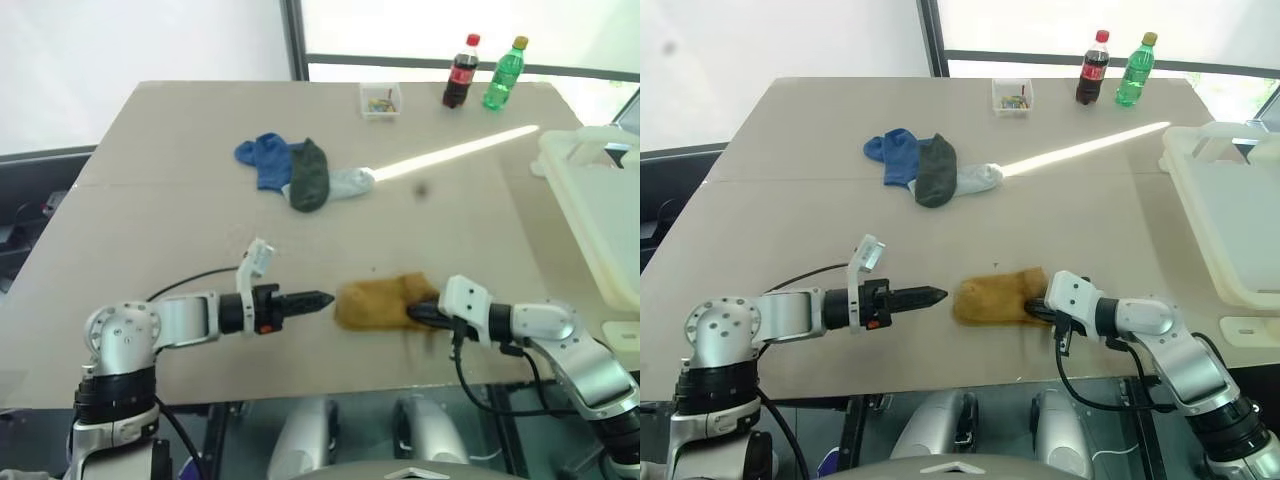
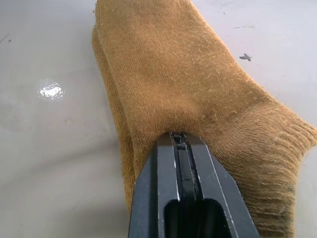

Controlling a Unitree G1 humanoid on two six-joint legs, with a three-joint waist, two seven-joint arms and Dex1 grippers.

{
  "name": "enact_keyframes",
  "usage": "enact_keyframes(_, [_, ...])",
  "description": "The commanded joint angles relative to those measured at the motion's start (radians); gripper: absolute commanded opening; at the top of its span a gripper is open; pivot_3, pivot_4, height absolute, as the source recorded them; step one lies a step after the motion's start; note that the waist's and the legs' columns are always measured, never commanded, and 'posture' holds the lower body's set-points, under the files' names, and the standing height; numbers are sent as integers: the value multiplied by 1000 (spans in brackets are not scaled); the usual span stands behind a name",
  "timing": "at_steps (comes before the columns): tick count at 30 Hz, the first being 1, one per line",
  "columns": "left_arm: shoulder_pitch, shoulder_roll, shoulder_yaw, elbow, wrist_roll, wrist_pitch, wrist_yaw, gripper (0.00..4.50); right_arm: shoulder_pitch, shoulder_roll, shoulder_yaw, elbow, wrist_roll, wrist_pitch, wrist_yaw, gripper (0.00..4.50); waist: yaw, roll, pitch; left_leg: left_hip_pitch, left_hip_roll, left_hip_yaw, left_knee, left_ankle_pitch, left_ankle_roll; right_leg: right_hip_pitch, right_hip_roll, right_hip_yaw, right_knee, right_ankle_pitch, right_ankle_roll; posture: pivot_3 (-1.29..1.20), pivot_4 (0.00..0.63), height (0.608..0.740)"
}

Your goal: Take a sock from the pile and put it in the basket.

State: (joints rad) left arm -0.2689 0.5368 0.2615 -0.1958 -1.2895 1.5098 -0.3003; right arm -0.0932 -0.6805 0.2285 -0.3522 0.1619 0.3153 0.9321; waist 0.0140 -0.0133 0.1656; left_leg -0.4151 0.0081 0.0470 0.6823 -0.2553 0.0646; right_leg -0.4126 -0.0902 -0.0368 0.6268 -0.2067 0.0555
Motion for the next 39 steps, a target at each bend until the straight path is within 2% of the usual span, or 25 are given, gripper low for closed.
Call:
enact_keyframes(1, [12, -19, -23, -37, -39, 25, 16, 2684, 15, -10, 9, -20, 0, -2, 10, 0, 0, 0, 0, 0, 0, 0, 0, 0, 0, 0, 0, 0, 0, 0, 0, 0, 150, 732])
enact_keyframes(7, [48, 2, -96, -128, 44, -36, -3, 2684, 34, -25, -5, -46, 7, 12, 9, 0, 1, 0, 0, 0, 0, 0, 0, 0, 0, 0, -5, -1, 0, 0, 0, 0, 150, 732])
enact_keyframes(8, [54, 3, -90, -129, 42, -40, -5, 3198, 36, -27, -6, -49, 7, 14, 8, 0, 0, 0, 0, 0, 0, 0, 0, 0, 0, 0, -5, -1, 0, 0, 0, 0, 150, 732])
enact_keyframes(12, [68, -10, -44, -112, 20, -40, 39, 4467, 49, -34, -11, -64, 12, 22, 5, 0, 1, 1, -1, 0, 0, 0, 0, 0, 0, 0, -6, -1, 0, 0, 0, 0, 150, 732])
enact_keyframes(14, [76, -14, -32, -110, -2, -36, 60, 4467, 52, -35, -11, -68, 13, 25, 4, 0, 0, 1, -1, 1, 0, -1, 0, -1, 0, 0, -6, -1, 0, 0, 0, 0, 150, 732])
enact_keyframes(18, [101, -49, -3, -53, -139, -22, 176, 4467, 48, -31, -10, -63, 15, 27, 4, 0, 0, 1, -1, 1, 0, -1, 0, -1, 1, 0, -6, -1, 0, 0, 0, 0, 150, 732])
enact_keyframes(22, [76, -113, -50, 18, -248, -69, 318, 4467, 40, -28, -4, -60, 14, 27, 7, 0, 4, 1, -2, 1, 0, -2, 0, -1, 1, 1, -7, 1, 0, 0, 0, 0, 150, 732])
enact_keyframes(25, [38, -159, -95, 58, -262, -94, 359, 4467, 34, -24, 2, -59, 15, 25, 12, 0, 6, 1, -2, 1, -1, -2, 0, -2, 3, 1, -7, 0, 0, 0, 0, 0, 150, 732])
enact_keyframes(29, [-8, -175, -126, 49, -220, -135, 281, 4467, 27, -24, 7, -60, 11, 25, 15, 0, 3, 1, -2, 1, -2, -1, 0, -1, 2, 1, -7, -2, 0, 0, 0, 0, 150, 732])
enact_keyframes(34, [-61, -167, -153, 63, -221, -140, 122, 4467, 27, -18, 11, -62, 8, 24, 6, 0, 2, 1, -2, 0, -2, -1, 0, 0, 0, 1, -2, -2, 0, 0, 0, 0, 150, 732])
enact_keyframes(39, [-109, -170, -169, 87, -233, -132, 30, 4467, 31, -15, 4, -71, 5, 27, -7, 0, 1, 1, -2, 0, -2, -1, 0, 0, 1, 1, -1, -2, 0, 0, 0, 0, 150, 732])
